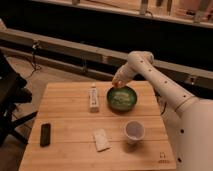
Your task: Place the pepper in the ceramic bowl
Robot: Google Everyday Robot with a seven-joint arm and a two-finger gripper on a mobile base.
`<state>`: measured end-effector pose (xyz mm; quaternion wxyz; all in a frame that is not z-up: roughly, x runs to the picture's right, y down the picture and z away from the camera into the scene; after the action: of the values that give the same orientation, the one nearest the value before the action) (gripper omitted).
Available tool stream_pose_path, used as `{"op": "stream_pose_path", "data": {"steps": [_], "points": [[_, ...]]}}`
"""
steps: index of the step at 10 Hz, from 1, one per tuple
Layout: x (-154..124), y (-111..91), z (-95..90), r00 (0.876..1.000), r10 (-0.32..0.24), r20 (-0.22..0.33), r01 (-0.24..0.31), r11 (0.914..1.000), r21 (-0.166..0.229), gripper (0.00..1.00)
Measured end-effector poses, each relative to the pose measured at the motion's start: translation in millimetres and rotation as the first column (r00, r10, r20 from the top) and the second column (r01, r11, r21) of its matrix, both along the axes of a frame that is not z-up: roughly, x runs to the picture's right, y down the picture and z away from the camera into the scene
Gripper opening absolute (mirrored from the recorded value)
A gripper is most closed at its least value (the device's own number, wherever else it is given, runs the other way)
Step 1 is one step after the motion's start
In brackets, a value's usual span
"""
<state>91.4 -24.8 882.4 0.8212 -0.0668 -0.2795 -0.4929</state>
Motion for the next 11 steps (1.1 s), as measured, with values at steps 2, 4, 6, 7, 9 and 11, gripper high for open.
{"op": "stream_pose_path", "data": {"steps": [2,4,6,7,9,11], "points": [[1,3,1.7,1.000,0.008,-0.002,-0.008,1.0000,0.000,0.08],[7,6,3.2,1.000,0.013,-0.008,-0.013,0.9999,0.001,0.08],[9,9,4.1,1.000,0.013,-0.011,-0.013,0.9999,0.000,0.16],[10,10,4.3,1.000,0.013,-0.012,-0.013,0.9999,-0.001,0.28],[12,13,4.9,1.000,0.014,-0.014,-0.014,0.9999,-0.001,0.47],[15,14,5.7,1.000,0.016,-0.017,-0.016,0.9999,-0.003,0.67]]}}
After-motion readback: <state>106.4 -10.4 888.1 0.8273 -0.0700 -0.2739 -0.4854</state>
